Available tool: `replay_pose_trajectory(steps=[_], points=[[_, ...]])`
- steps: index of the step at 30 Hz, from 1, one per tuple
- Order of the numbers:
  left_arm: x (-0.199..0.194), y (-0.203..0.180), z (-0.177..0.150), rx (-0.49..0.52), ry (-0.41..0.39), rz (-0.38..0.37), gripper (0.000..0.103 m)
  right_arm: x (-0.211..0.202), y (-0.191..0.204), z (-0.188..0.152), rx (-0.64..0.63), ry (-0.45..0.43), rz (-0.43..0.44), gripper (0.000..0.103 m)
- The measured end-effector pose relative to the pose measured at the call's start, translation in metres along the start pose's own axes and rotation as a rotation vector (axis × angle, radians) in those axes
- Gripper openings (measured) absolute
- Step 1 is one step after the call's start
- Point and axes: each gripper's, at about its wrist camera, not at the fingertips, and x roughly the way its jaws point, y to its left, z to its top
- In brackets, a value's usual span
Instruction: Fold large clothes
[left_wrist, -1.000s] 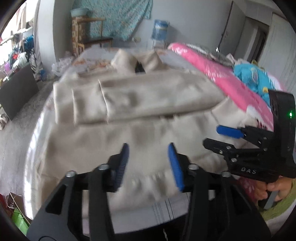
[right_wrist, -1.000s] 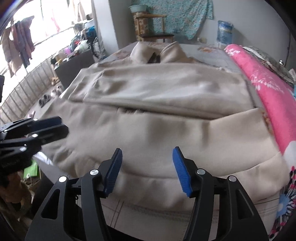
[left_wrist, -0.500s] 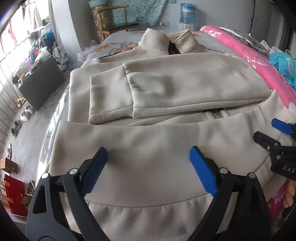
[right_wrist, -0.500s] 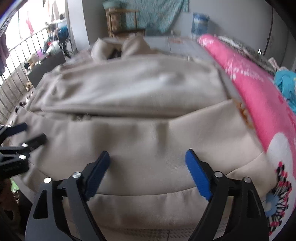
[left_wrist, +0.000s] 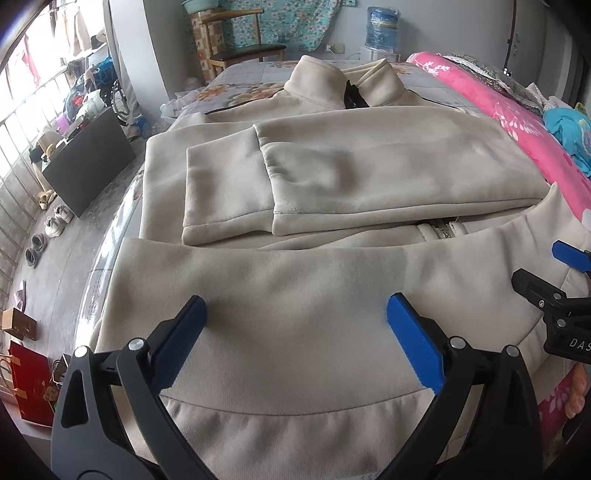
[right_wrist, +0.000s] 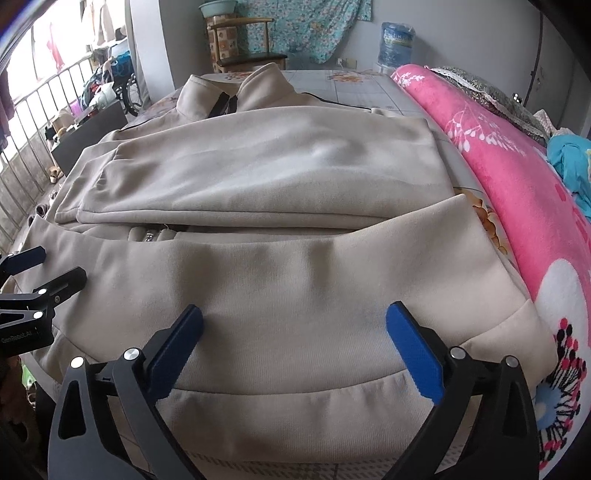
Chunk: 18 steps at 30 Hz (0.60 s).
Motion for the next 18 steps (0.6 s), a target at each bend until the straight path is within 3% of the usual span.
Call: replay_pose_trajectory(steps=[18], points=[[0.0006, 0.0003, -0.0002, -0.001, -0.001, 0.0, 0.095, 0.0008, -0.001, 0.0004, -0.005, 0.025, 0.003, 0.097]])
